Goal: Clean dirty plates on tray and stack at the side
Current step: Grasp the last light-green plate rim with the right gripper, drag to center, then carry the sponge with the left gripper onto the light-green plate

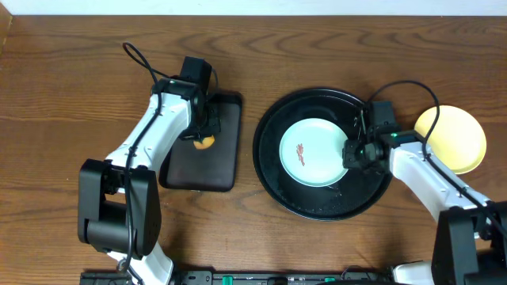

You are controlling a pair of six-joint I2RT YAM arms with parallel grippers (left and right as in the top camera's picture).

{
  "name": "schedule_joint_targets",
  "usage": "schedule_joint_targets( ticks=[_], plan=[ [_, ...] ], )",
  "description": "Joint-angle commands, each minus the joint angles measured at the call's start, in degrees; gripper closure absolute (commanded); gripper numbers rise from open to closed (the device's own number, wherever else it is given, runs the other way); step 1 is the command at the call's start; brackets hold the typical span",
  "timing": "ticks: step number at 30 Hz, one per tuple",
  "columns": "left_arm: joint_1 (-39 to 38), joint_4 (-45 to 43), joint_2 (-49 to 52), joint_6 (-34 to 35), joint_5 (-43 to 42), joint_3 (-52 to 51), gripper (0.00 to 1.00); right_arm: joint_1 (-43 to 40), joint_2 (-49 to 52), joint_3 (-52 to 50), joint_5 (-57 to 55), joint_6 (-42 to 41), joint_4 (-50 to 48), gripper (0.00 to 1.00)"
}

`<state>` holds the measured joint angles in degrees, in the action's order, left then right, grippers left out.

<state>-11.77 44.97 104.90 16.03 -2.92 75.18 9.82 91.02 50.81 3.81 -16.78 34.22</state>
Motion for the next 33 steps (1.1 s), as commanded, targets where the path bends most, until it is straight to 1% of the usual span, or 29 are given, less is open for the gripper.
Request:
schedule_joint_targets(
  ticks=[1, 4, 10, 14, 16, 19, 22, 25, 29, 33],
  plan=[
    [0.2, -5.8, 2.0, -1.1, 2.1, -5.2, 0.92, -0.5, -3.8, 5.8, -0.6, 4.3, 1.6, 0.57],
    [0.0, -12.5, 3.2, -0.7, 2.1, -10.2, 0.92, -0.5, -4.3, 8.5, -0.6, 4.2, 2.1, 0.55],
    [-0.1, -16.4, 3.4, -0.7, 2.1, -14.6, 0.93, -0.5, -4.3, 9.0, -0.6, 4.2, 2.0, 0.55],
    [-0.5, -22.4, 3.5, -0.7, 2.1, -18.5, 0.92, -0.5, -4.3, 9.0, -1.0, 4.2, 1.2, 0.53],
    [-0.5, -23.8, 3.5, -0.7, 2.1, -19.6, 0.92, -0.5, -4.3, 9.0, -1.0, 4.2, 1.1, 0.53],
    [-0.4, -21.6, 2.8, -0.8, 2.1, -18.5, 0.92, -0.5, -4.2, 9.0, -1.5, 4.2, 1.4, 0.52],
    [-0.1, -15.5, 0.3, -0.8, 2.1, -13.5, 0.93, -0.5, -3.4, 8.8, -3.8, 4.2, 2.0, 0.52],
    [-0.2, -11.7, -1.8, -0.8, 2.1, -9.9, 0.92, -0.5, -2.5, 8.5, -4.7, 4.2, 2.0, 0.51],
    [-0.5, -11.2, -3.0, -0.8, 2.1, -10.0, 0.93, -0.5, -0.3, 8.4, -4.7, 4.2, 2.0, 0.51],
    [-0.6, -13.3, -1.2, -0.7, 2.1, -12.8, 0.93, -0.5, 2.9, 8.4, -4.6, 4.2, 2.0, 0.52]
  ],
)
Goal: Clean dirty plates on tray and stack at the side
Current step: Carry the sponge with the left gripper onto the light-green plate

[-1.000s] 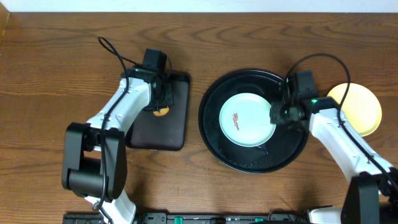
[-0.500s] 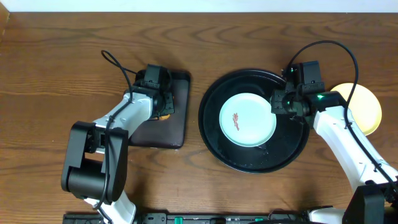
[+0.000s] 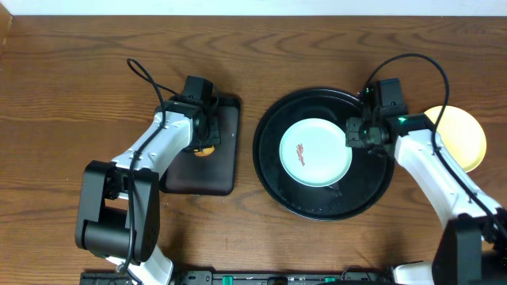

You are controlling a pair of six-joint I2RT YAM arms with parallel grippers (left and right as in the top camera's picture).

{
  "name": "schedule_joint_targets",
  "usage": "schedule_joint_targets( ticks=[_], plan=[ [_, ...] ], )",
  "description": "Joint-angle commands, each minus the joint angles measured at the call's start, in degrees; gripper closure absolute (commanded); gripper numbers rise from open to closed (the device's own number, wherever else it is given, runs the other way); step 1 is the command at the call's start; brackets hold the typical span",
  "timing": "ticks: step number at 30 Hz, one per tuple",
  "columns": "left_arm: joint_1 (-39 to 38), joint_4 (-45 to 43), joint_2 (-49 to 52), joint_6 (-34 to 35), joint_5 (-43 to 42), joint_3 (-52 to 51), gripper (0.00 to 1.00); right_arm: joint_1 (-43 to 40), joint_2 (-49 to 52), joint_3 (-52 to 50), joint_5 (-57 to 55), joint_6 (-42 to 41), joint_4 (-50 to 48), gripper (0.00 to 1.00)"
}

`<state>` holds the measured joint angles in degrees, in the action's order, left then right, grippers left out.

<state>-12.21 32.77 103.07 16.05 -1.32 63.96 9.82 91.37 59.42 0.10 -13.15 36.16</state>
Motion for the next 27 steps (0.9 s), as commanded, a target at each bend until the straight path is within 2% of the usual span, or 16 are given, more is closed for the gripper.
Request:
schedule_joint_targets(
  ticks=[1, 8, 11, 13, 16, 21, 27],
  plan=[
    [-0.1, -1.9, 1.2, -0.8, 0.5, -2.4, 0.93, -0.5, 3.4, -0.2, -0.9, 0.6, 0.0, 0.51],
    [-0.1, -2.8, 4.7, -0.8, 0.5, -4.3, 0.92, -0.5, 7.5, -0.2, 0.7, 2.3, -0.8, 0.51],
    [-0.1, 3.8, 3.4, -0.9, 0.5, 0.4, 0.93, -0.5, 10.8, -0.2, 1.9, 3.6, -0.6, 0.53],
    [-0.1, 7.8, 2.0, -0.9, 0.4, 4.0, 0.92, -0.5, 12.8, -0.2, 1.9, 3.6, -0.7, 0.60],
    [-0.1, 13.6, 0.0, -0.9, -1.8, 9.6, 0.93, -0.5, 14.7, -0.2, 3.3, 3.6, -0.8, 0.78],
    [-0.5, 16.1, -2.9, -0.2, -15.8, 16.0, 0.93, -0.5, 15.0, -0.2, 3.8, 3.5, -1.2, 0.99],
    [-6.2, 11.1, -3.0, 10.3, -19.3, 16.4, 0.92, -0.5, 15.0, -0.2, 3.8, 0.9, -1.2, 0.99]
  ],
)
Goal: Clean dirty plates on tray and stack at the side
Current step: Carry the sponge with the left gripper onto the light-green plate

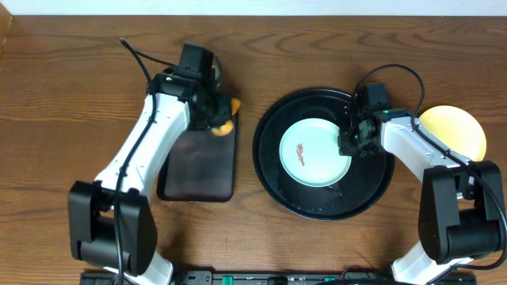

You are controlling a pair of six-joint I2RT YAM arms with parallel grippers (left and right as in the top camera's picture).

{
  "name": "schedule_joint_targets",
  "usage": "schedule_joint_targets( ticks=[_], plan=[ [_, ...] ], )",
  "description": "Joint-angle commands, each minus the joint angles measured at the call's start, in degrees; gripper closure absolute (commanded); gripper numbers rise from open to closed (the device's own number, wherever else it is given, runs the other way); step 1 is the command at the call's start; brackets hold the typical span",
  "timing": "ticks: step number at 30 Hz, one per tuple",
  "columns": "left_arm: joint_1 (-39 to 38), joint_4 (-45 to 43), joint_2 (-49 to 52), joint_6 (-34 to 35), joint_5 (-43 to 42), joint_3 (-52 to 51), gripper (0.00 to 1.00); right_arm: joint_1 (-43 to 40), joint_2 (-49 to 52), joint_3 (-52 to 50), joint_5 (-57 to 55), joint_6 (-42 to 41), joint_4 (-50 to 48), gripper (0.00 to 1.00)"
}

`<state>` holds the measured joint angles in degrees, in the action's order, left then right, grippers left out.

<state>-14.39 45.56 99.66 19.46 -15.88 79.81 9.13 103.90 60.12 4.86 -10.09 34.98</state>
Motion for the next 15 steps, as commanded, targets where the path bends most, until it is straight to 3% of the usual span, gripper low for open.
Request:
schedule_joint_targets(
  ticks=[1, 4, 15],
  plan=[
    [-5.8, -3.1, 0.8, 7.4, -4.7, 0.6, 0.93, 0.2, 2.4, -0.9, -1.0, -2.1, -0.1, 0.99],
    [-11.5, -7.7, 2.6, 7.9, -4.6, 0.6, 0.93, 0.2, 2.4, -0.9, -1.0, -2.1, -0.1, 0.99],
    [-24.8, -18.5, 16.0, 24.3, -4.1, 0.5, 0.93, 0.2, 2.4, -0.9, -0.9, -2.1, -0.1, 0.99]
  ],
)
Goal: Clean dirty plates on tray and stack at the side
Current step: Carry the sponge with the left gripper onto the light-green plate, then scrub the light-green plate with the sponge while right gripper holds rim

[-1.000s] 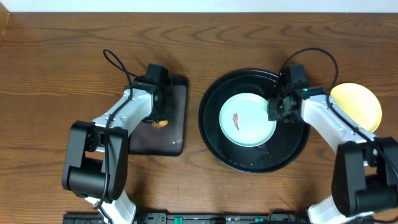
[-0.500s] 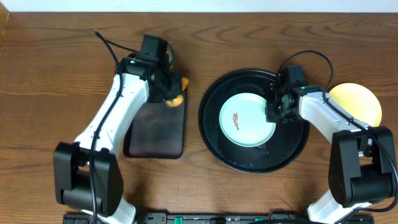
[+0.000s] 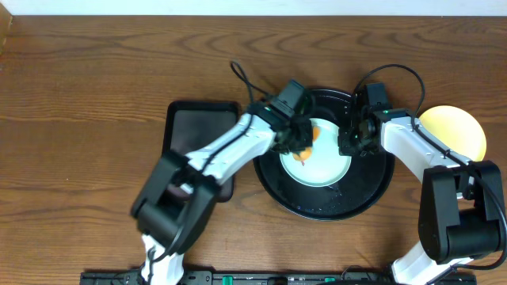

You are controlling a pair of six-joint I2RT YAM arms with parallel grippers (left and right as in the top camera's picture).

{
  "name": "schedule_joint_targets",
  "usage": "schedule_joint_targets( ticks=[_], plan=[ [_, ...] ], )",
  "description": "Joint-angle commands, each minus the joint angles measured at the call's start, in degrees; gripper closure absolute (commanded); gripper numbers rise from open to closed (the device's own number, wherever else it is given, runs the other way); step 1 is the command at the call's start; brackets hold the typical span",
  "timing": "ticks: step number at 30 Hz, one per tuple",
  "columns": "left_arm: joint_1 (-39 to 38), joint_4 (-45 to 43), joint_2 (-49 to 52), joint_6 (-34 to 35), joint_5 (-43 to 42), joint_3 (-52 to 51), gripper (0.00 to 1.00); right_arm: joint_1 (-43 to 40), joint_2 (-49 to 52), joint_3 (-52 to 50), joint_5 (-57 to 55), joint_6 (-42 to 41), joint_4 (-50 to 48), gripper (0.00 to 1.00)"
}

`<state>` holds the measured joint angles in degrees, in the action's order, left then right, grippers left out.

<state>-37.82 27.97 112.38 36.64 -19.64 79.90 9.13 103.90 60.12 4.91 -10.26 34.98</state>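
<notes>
A pale green plate with a red smear lies in the round black tray. My left gripper is over the plate's left part, shut on an orange sponge that sits on the plate. At the plate's right rim my right gripper appears shut on the edge. The sponge and left fingers hide most of the red smear.
A yellow plate lies on the table right of the round tray, partly under the right arm. A dark rectangular tray lies to the left, with the left arm crossing its lower right corner.
My left gripper has moved right with the orange sponge, from the rectangular tray's top right corner onto the pale plate. The right gripper stays at the plate's right rim.
At first my left gripper was at the orange sponge on the rectangular tray and the right gripper at the plate's right edge. Later the sponge was held at the tray's top right corner. Now it rests on the plate in the round tray.
</notes>
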Motion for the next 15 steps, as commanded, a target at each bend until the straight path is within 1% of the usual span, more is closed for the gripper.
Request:
schedule_joint_targets(
  ticks=[1, 4, 5, 6, 7, 9, 10, 13, 15],
  plan=[
    [-2.0, -1.9, 4.8, 7.2, -0.3, 0.5, 0.92, 0.2, 2.4, -0.9, -1.0, -1.9, -0.1, 0.99],
    [-2.1, -2.6, 6.5, 7.1, -0.3, 0.5, 0.92, 0.2, 2.4, -0.9, -1.0, -1.9, -0.1, 0.99],
    [-2.0, -2.5, 7.5, 4.8, 0.8, 0.5, 0.92, 0.2, 2.4, -0.9, -1.0, -1.9, -0.1, 0.99],
    [-2.0, -1.7, 7.9, 2.8, 3.7, 0.5, 0.92, 0.2, 2.4, -0.9, -1.0, -1.9, 0.0, 0.99],
    [-2.0, -0.2, 8.0, 1.6, 9.1, 0.5, 0.92, 0.2, 2.4, -0.9, -1.0, -1.9, 0.0, 0.99],
    [-2.5, 2.3, 8.0, 1.5, 21.0, 0.5, 0.93, 0.2, 2.4, -0.9, -1.0, -1.9, 0.0, 0.99],
    [-2.8, 2.6, 8.0, 0.4, 25.6, 0.5, 0.92, 0.2, 2.4, -0.9, -1.0, -1.9, 0.0, 0.99],
    [-3.3, 2.6, 8.0, -3.5, 33.8, 0.5, 0.93, 0.2, 2.4, -0.9, -1.0, -1.9, 0.0, 0.99],
    [-3.4, 2.7, 8.0, -3.7, 37.6, 0.5, 0.93, 0.2, 2.4, -0.9, -1.0, -1.9, 0.0, 0.99]
  ],
)
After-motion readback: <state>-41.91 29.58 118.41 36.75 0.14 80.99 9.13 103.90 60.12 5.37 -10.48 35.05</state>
